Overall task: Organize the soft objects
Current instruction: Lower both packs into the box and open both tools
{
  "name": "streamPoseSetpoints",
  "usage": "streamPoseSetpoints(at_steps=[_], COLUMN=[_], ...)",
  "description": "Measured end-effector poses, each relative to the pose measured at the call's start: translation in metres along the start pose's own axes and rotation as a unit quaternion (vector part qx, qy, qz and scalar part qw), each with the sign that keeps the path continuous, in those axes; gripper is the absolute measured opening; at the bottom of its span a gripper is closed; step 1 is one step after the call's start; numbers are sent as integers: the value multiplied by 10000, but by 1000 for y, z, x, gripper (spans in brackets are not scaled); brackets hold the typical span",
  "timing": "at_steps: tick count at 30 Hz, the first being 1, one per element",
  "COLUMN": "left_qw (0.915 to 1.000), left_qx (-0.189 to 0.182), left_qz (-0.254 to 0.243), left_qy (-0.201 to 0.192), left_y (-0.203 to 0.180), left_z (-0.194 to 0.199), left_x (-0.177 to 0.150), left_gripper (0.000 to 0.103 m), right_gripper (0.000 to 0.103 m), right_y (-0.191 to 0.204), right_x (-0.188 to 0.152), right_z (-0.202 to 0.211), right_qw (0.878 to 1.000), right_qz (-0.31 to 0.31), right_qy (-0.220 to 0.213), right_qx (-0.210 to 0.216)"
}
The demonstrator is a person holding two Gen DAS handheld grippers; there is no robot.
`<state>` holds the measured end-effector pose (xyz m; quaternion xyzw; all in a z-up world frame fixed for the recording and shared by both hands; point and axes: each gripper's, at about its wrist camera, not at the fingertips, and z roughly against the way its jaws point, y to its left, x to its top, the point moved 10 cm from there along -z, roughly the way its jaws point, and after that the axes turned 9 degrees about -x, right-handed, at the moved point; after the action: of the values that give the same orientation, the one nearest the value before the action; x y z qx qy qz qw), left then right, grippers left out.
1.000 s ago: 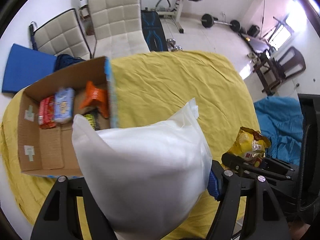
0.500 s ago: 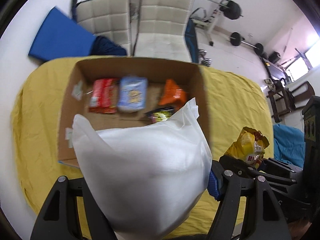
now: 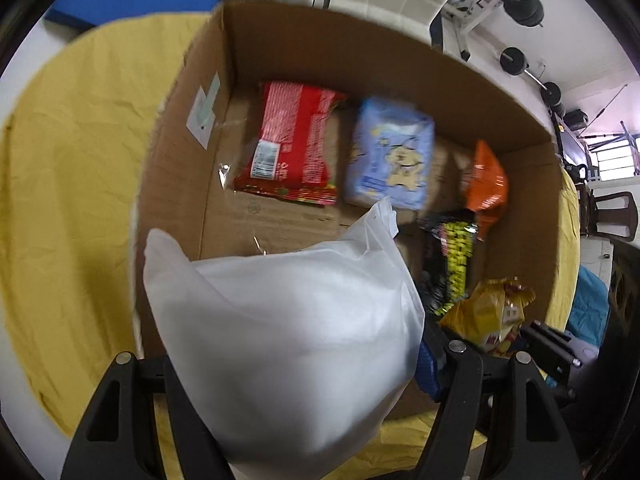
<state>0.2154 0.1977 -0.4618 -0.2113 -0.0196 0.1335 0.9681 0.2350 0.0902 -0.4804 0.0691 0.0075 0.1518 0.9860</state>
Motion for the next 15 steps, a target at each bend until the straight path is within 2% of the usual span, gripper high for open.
streamPoseSetpoints(at_steps=[8, 15], left_qw=[9993, 9990], left_qx=[-18, 201], left_qz=[-23, -35], left_qy=[365, 396], left_y=[11, 15], left_z=[-34, -36], left_x=[8, 9], left_gripper=[71, 70], right_gripper=[43, 45], right_y=[9, 16], right_x=[7, 10], right_z=[-47, -70], right_qw=[9995, 9990], right_qz=[86, 93], right_qy=[295, 435], right_qx=[-54, 3])
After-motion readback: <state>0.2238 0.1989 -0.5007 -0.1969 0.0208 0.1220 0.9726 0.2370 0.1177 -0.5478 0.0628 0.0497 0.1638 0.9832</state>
